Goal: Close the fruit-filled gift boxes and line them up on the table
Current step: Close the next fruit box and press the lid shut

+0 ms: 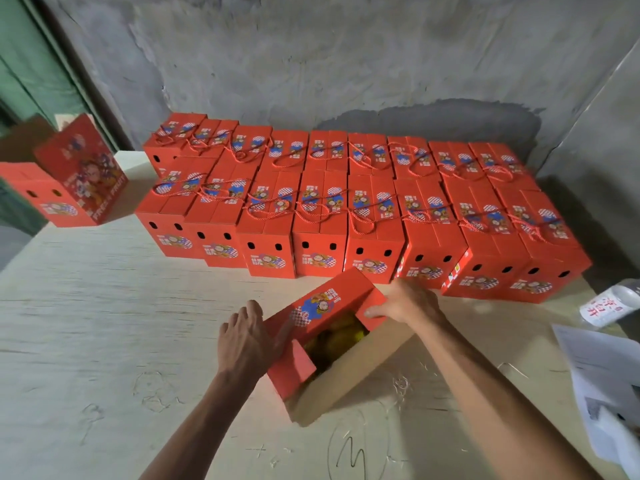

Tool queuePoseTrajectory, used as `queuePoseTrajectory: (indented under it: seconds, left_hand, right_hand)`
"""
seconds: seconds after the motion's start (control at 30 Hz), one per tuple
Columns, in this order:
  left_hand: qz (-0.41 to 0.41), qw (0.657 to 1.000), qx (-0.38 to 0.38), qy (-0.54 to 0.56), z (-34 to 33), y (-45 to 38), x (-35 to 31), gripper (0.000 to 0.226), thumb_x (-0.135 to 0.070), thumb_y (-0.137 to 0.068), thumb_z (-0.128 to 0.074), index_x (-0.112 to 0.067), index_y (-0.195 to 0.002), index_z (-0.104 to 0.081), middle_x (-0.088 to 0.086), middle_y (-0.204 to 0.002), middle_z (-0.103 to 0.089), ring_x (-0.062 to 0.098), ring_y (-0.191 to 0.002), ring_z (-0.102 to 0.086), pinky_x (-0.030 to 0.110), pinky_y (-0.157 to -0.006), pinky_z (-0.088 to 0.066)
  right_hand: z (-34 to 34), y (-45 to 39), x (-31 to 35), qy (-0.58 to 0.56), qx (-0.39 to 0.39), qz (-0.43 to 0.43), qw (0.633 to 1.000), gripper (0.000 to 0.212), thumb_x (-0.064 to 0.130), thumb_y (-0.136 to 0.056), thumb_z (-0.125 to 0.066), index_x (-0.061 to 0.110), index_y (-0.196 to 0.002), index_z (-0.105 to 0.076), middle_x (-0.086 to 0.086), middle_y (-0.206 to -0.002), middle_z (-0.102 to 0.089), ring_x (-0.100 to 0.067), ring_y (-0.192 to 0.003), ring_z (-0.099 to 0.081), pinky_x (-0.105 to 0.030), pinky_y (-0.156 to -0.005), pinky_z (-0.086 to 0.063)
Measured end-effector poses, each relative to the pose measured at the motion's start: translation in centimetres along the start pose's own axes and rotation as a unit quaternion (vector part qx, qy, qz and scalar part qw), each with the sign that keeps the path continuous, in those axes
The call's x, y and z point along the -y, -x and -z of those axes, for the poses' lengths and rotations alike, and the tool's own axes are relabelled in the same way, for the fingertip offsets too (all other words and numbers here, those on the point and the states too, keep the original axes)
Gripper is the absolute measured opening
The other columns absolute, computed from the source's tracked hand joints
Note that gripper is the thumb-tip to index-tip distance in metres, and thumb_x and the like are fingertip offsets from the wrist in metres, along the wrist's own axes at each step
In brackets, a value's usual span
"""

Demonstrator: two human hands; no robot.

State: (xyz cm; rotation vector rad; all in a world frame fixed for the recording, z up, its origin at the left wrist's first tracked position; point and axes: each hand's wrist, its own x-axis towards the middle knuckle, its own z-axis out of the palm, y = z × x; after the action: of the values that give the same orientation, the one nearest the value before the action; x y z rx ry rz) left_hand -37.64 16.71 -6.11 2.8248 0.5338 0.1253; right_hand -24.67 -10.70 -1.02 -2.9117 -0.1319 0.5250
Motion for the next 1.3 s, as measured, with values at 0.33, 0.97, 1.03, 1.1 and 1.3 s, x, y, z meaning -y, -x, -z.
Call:
queuePoseTrajectory:
  seconds: [0.33, 0.97, 1.03, 1.1, 1.3]
  left_hand:
    - [-0.096, 0.994, -0.015, 0.043, -1.3, 3.9, -1.7, 0.083, -0.085, -0.092, -0.018, -0.028, -0.151, -0.033, -0.004, -0.13, -0.049, 0.02, -0.108, -0.055, 0.039, -0.087, -0.049]
    - [-0.019, 0.987, 0.125, -0.103, -2.0, 5.6, -7.9, 0.095, -0.058, -0.099, -0.039, -0.023, -0.156, 0.029, 0.016, -0.139, -0.034, 0.032, -0.119, -0.046, 0.04, -0.091, -0.047]
    - [-0.061, 0.99, 0.119, -0.038, -2.1, 6.1, -8.1, 0.085, -0.048, -0.098, -0.033, -0.034, -0.156, 0.028, 0.022, -0.154, -0.019, 0.038, -0.13, -0.038, 0.044, -0.098, -0.043]
    - [-0.114, 0.988, 0.099, 0.033, -2.3, 6.0, -8.0, 0.069, -0.052, -0.102, -0.022, -0.045, -0.158, 0.018, 0.022, -0.166, 0.008, 0.042, -0.151, -0.009, 0.05, -0.117, -0.031]
    - [-0.317, 0.944, 0.017, 0.084, -4.5, 5.0, -8.2, 0.043, -0.048, -0.107, -0.036, -0.025, -0.132, -0.063, -0.003, -0.153, -0.048, 0.022, -0.158, -0.012, 0.06, -0.122, -0.019]
  right_hand:
    - [3.3, -4.2, 3.6, -0.087, -0.056, -0.025, 0.994, 0.025, 0.022, -0.083, -0.078, 0.01, -0.075, -0.057, -0.006, -0.079, -0.068, -0.023, -0.068, -0.064, -0.026, -0.054, -0.039]
    - [-2.8, 5.1, 8.5, -0.309, -0.016, -0.014, 0.951, 0.069, 0.023, -0.102, -0.044, 0.02, -0.161, -0.009, -0.01, -0.165, -0.021, -0.034, -0.121, -0.058, -0.042, -0.09, -0.052]
    - [-1.9, 4.2, 8.5, -0.264, -0.005, -0.003, 0.964, 0.072, 0.017, -0.1, -0.045, 0.016, -0.162, -0.008, -0.01, -0.166, -0.02, -0.041, -0.13, -0.053, -0.048, -0.105, -0.048]
    - [-0.8, 3.2, 8.1, -0.254, 0.011, 0.034, 0.967, 0.072, 0.011, -0.098, -0.046, 0.019, -0.161, -0.013, -0.01, -0.158, -0.034, -0.039, -0.124, -0.058, -0.047, -0.102, -0.05]
    - [1.6, -0.1, 6.3, -0.212, 0.027, 0.137, 0.967, 0.078, 0.003, -0.096, -0.042, 0.04, -0.162, -0.021, 0.002, -0.08, -0.057, -0.009, -0.053, -0.047, -0.013, -0.037, -0.03]
